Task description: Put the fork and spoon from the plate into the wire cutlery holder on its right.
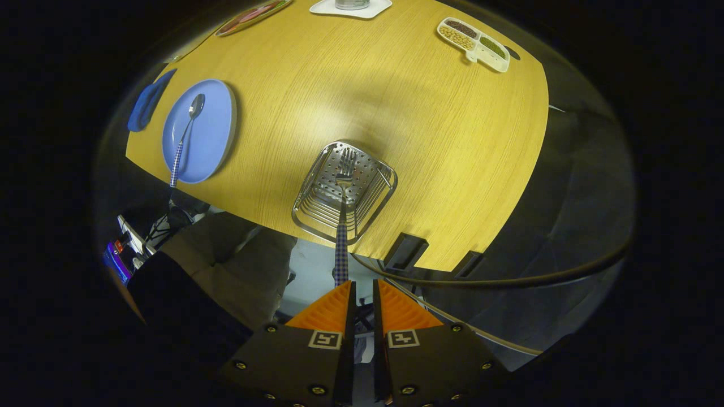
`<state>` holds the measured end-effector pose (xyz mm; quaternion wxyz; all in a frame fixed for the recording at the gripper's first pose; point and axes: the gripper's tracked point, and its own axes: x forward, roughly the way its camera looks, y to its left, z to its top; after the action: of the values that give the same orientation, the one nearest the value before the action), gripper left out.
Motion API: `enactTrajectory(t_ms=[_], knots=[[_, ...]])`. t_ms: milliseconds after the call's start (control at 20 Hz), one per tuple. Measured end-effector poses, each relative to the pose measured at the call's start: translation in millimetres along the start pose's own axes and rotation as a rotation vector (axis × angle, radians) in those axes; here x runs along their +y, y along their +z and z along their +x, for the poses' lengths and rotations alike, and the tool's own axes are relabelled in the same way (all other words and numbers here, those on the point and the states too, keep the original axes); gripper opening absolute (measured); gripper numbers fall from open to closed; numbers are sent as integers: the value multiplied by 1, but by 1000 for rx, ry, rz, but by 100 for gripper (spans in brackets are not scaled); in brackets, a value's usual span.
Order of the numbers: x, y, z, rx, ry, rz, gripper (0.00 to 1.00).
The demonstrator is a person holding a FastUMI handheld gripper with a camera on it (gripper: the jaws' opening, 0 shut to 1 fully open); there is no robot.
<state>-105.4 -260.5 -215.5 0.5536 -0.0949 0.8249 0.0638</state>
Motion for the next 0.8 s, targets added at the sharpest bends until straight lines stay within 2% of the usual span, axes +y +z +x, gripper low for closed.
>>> enactTrajectory(t_ms=[250,500,700,800], knots=[[-11,-29,-13,-51,-9,71,15],[-19,-86,-17,-102,-23,199,15],[2,-120,-5,-160,0,293,15],[20,-131,5,-187,-17,304,15]])
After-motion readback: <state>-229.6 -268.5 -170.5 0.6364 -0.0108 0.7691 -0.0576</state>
